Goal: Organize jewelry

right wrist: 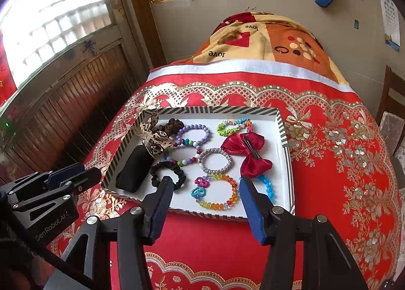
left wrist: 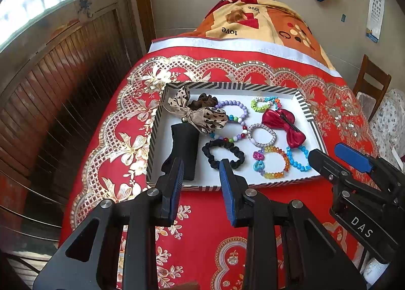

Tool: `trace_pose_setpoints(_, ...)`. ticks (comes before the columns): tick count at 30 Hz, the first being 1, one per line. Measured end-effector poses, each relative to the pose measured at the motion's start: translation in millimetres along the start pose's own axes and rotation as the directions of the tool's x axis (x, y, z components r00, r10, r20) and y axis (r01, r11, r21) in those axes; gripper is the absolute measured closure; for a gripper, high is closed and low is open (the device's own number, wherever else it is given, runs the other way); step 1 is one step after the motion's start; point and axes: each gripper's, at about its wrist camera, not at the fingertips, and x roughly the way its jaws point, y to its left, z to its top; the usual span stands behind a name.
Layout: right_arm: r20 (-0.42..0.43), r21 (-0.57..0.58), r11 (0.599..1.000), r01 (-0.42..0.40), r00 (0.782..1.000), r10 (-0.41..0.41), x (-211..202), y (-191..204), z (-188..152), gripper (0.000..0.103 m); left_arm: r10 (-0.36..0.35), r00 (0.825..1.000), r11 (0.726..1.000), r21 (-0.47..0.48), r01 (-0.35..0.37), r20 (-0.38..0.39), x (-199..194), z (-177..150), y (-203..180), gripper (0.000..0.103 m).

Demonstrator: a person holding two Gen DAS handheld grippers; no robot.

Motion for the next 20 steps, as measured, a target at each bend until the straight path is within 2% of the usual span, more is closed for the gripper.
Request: trace_pose_setpoints(20,-0.014,0.001,1.000,-0.003,1.000,0.003,4.2,-4.6,-4.8,0.048,-0.011,1.000,1.000,-0.007,0.011,-0.001,4.6,-4.0,-8.1,0.075)
